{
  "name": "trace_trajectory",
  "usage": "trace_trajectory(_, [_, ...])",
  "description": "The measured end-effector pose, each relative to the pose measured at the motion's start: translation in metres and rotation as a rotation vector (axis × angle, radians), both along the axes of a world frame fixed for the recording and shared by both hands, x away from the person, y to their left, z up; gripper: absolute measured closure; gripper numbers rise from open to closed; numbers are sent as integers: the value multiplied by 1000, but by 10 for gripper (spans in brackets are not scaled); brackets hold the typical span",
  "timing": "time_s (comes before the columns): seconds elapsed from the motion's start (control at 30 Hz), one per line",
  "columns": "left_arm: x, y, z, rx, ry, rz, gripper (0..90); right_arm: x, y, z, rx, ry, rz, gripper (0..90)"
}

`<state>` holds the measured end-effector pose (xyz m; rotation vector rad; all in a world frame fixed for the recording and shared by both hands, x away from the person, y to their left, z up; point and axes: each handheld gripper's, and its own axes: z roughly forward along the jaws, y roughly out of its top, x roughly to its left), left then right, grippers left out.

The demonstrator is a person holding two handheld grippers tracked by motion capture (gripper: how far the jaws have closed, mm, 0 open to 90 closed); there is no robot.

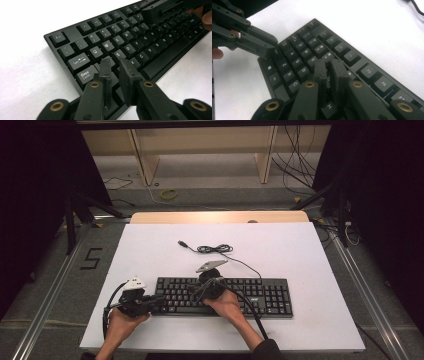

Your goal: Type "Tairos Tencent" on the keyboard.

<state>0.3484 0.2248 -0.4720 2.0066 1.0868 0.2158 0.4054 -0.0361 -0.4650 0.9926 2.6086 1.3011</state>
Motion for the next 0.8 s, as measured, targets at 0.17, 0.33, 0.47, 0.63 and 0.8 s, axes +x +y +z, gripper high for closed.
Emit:
trace_trajectory(0.17, [1,0,1,-14,-3,2,727,-1,-3,3,13,-6,3,800])
trace_trajectory(0.33, [1,0,1,-23,-4,2,676,-3,-6,5,24,-10,5,785])
trace_trajectory(0.47, [1,0,2,-35,-7,5,626,-3,-9,5,30,-12,4,764])
trace_trajectory(0.63, [2,0,3,-48,-14,13,511,-4,-13,8,43,-11,4,722])
trace_trajectory(0.8, [4,-2,4,-57,-23,19,424,-5,-17,10,51,-8,3,651])
